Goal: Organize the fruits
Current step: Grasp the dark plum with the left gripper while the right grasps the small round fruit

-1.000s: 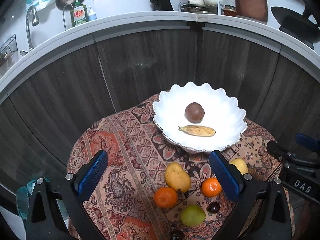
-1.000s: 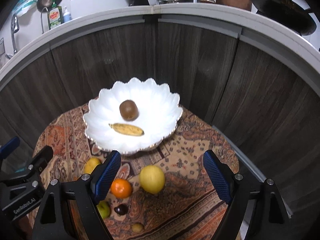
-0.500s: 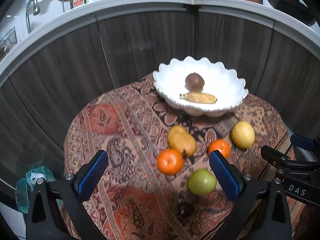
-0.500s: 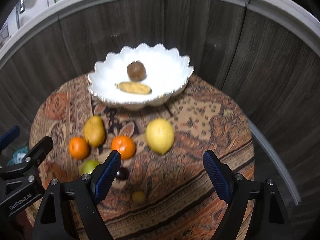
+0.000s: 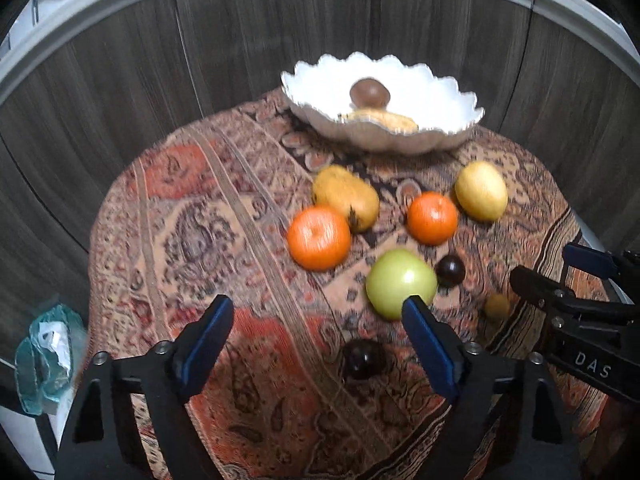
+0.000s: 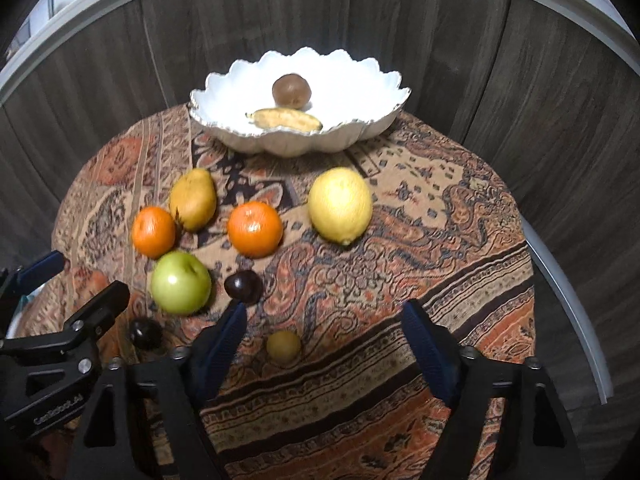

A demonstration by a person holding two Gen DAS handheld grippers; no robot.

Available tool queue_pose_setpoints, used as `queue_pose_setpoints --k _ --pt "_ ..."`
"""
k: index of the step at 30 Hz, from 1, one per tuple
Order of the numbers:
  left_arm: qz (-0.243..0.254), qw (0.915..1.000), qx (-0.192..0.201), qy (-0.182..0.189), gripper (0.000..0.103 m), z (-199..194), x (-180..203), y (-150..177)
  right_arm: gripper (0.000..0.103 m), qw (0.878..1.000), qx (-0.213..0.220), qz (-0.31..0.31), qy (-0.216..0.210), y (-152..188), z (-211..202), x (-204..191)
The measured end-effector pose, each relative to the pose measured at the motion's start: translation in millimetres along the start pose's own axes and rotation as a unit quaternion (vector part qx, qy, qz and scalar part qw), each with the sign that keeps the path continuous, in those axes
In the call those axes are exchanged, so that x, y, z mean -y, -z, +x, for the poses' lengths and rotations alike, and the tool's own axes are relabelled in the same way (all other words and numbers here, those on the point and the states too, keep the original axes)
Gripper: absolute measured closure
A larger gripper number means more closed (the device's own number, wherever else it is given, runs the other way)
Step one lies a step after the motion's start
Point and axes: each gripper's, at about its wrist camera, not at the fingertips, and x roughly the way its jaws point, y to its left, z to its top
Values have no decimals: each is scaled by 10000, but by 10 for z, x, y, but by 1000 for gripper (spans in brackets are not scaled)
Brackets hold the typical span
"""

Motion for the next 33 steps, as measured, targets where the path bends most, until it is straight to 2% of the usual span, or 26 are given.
queue_pose_setpoints --k 5,9,11,13,23,29,33 --pt "91 9998 -147 80 24 81 53 82 36 9999 -117 11 -39 68 98 4" --pt "114 9995 -264 161 32 138 84 123 37 9999 -149 20 -83 104 138 2" --pt "146 9993 -294 187 35 156 103 145 41 9997 -172 4 -144 116 161 -9" --pt "189 9990 -339 237 42 174 130 168 47 9996 -206 -32 -216 136 192 -26" --pt "313 9975 -524 342 52 262 217 240 48 9992 -229 -61 -323 147 293 -77" --pt "282 9974 -557 363 58 299 212 265 59 9981 -385 -68 -468 189 344 -101" --pt "316 9973 -532 403 69 297 223 266 75 9977 -372 -128 -557 199 350 -125"
